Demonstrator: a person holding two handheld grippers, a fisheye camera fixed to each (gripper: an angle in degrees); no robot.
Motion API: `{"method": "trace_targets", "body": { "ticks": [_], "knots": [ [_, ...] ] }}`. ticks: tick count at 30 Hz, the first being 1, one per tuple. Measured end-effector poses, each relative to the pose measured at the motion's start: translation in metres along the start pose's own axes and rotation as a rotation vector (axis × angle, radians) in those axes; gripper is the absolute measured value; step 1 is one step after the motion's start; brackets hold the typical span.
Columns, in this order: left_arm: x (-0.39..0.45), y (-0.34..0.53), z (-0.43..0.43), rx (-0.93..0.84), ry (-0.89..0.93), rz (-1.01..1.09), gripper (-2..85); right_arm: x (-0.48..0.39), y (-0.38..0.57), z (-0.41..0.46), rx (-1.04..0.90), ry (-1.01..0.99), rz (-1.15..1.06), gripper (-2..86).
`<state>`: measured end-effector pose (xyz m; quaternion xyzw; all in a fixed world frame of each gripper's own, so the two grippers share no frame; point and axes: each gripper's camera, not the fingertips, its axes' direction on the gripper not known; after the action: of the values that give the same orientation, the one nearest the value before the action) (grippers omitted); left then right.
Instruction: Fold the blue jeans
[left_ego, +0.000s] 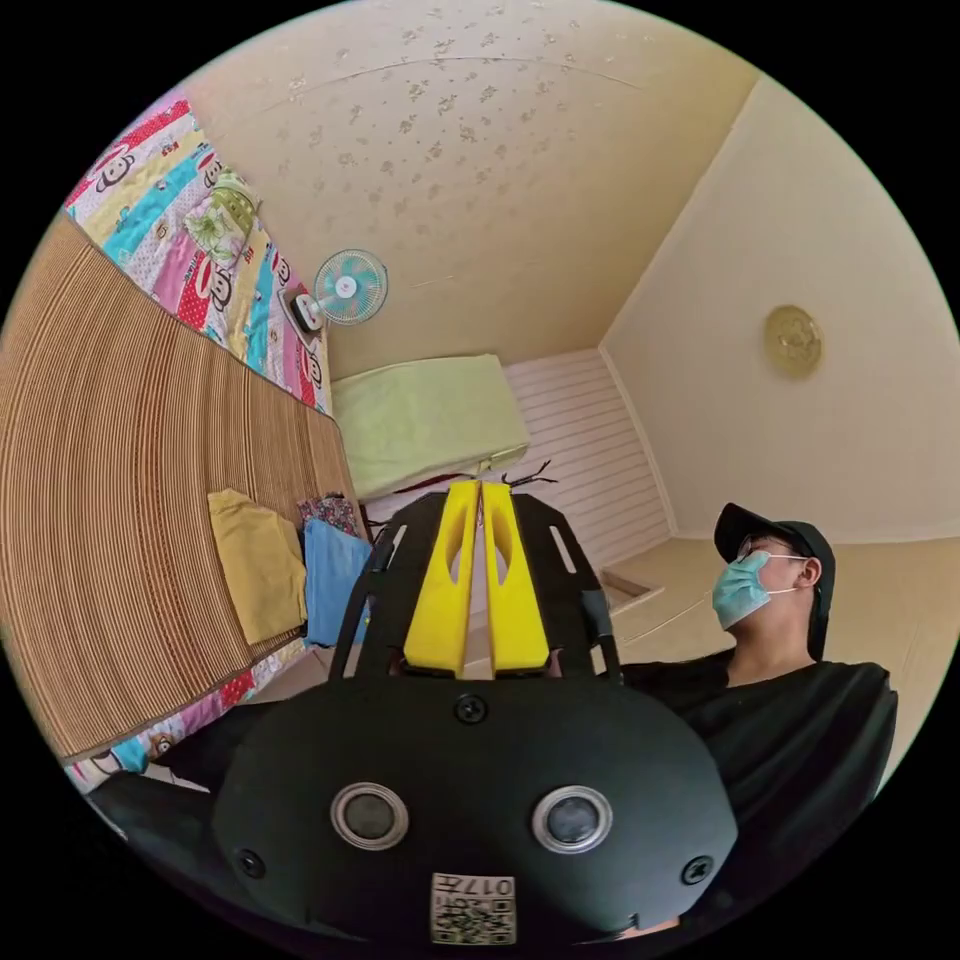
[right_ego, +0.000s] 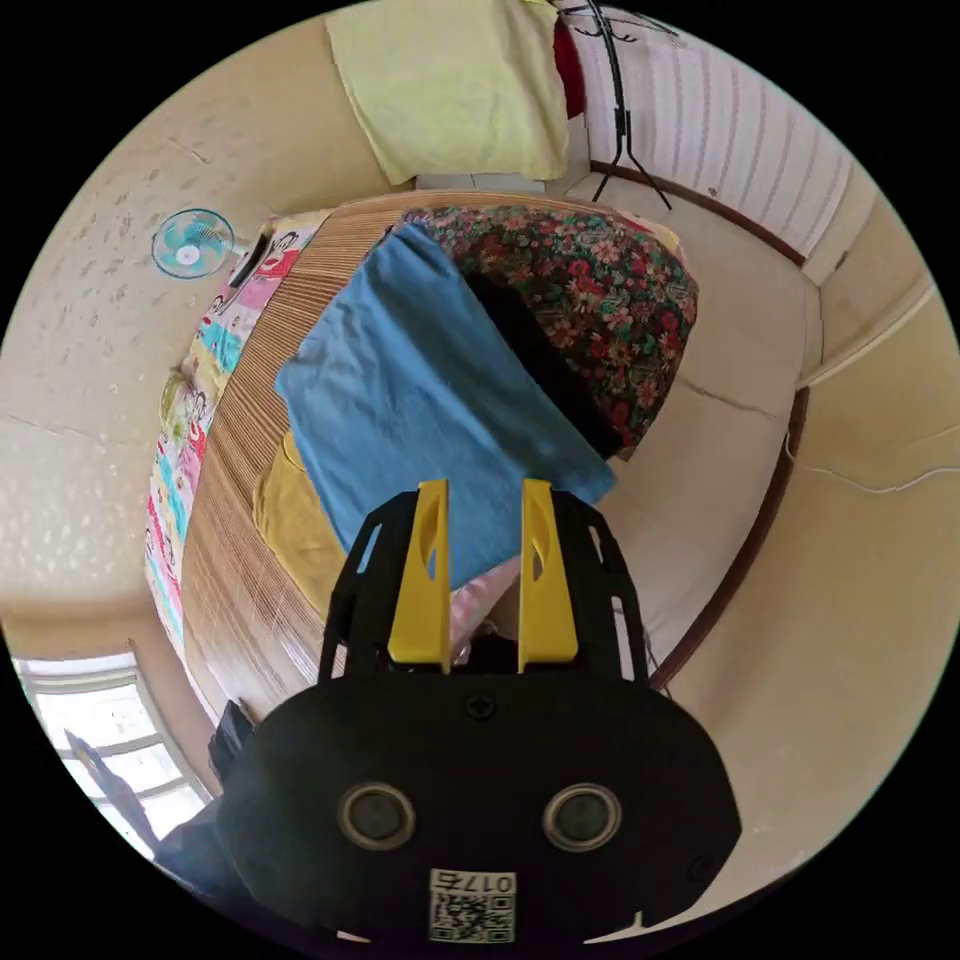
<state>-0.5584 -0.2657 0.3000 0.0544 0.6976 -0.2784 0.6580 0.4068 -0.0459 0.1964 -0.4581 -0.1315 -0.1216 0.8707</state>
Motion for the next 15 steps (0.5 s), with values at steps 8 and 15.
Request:
{"method": "trace_targets", "body": {
  "ticks": [8,15],
  "knots": [
    [-0.022,0.041,-0.017,0.134,-0.15,-0.073,-1.0,-0.236,0.048,0.028,0.074,-0.299,-0.735,2.6],
    [-0.054,0.043,0.019,0.119,-0.172,-0.087,-1.0,-0.297,0.058,0.071,-0.238,-0.663,-0.958,5.4]
  ]
}}
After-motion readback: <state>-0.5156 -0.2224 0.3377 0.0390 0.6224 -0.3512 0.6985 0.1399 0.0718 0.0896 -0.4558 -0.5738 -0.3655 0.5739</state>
